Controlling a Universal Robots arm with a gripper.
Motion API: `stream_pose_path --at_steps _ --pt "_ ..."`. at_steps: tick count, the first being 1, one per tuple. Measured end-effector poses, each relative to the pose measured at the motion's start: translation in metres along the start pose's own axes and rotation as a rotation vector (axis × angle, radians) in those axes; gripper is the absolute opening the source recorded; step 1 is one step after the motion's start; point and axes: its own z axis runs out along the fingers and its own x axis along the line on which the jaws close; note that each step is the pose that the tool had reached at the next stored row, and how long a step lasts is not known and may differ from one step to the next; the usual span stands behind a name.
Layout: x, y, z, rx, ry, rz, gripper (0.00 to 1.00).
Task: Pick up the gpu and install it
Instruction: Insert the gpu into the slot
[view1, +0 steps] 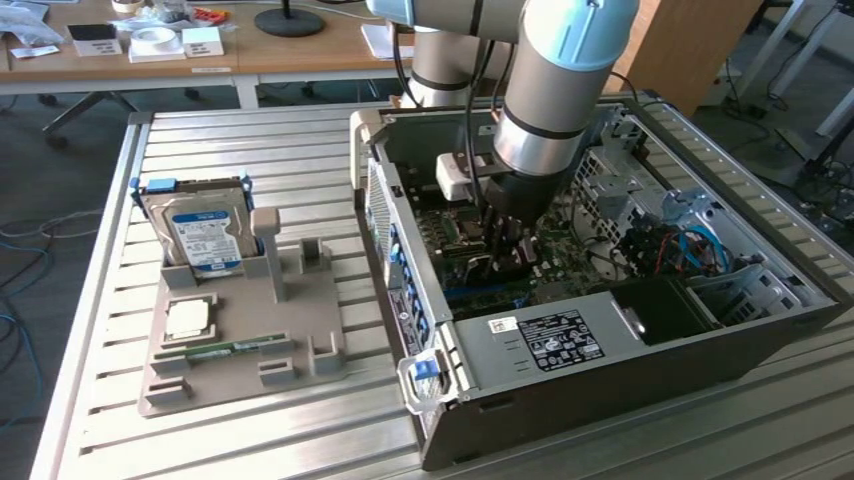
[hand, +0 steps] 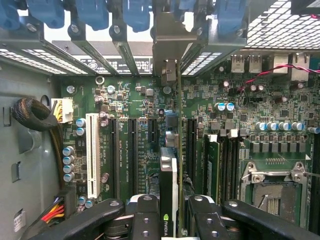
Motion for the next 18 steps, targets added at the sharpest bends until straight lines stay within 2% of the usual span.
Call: stream_pose_path --at_steps 6,18 --pt "0.0000 0.0000 -0.0002 0.0005 -0.0020 0.000 0.27" --pt "0.0001 0.0004 0.0031 0.0007 -0.0019 0.000 0.27"
